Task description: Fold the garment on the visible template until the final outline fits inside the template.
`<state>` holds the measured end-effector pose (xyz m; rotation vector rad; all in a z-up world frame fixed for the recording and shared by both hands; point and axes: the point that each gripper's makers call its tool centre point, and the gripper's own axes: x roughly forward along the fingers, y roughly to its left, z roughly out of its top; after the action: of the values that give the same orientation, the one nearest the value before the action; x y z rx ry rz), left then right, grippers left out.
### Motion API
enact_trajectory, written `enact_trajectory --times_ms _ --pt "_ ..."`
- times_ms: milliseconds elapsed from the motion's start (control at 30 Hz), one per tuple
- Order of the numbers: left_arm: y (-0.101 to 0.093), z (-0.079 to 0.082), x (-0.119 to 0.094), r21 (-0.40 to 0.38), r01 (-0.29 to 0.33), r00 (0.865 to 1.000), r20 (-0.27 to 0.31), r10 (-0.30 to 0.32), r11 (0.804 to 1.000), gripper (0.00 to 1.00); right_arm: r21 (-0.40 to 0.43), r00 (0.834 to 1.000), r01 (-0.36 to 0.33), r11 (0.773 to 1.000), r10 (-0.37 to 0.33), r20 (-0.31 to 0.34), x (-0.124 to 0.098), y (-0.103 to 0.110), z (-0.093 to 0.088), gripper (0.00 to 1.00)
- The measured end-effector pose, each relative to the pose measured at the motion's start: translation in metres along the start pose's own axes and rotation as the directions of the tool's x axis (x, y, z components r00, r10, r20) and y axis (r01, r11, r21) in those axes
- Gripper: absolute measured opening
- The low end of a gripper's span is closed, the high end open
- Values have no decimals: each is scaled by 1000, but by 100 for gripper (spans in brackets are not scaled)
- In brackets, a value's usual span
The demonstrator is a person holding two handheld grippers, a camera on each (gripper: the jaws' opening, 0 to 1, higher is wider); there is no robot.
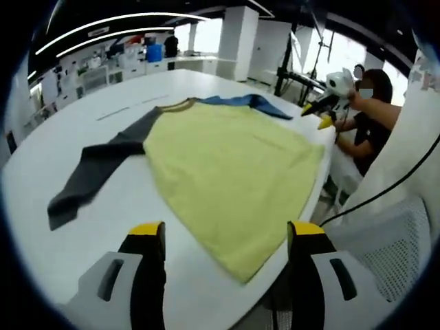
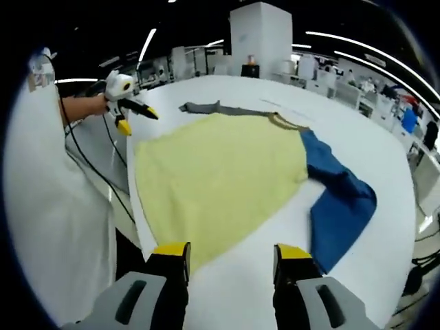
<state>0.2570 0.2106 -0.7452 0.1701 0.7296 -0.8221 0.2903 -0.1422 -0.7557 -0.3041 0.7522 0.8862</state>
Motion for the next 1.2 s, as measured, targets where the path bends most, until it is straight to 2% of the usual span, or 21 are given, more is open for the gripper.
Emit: enact_trajectory --times_ms 200,333,467,633,900,933,1200 --pt "1 2 2 -7 1 1000 0 -1 1000 69 47 998 66 997 -67 16 -1 -21 -3 41" --pt "3 2 3 -10 -3 1000 3 3 1000 69 105 993 108 989 -112 35 0 -34 -3 43" --pt "3 3 3 -17 -1 1000 10 1 1000 69 191 985 151 970 -163 48 1 -47 -5 44" --pt "3 2 4 -19 1 1000 10 -1 1000 67 292 971 200 935 -230 69 0 -63 -7 41" --pt "4 0 4 -26 -3 1000 7 3 1000 66 370 951 249 895 -297 79 0 -84 -10 38" --pt "5 0 4 -27 -3 1000 7 3 1000 66 392 947 258 883 -312 78 0 -88 -11 38" --pt "6 0 5 -32 -7 1000 6 7 999 65 443 937 292 848 -346 45 6 -104 -27 29"
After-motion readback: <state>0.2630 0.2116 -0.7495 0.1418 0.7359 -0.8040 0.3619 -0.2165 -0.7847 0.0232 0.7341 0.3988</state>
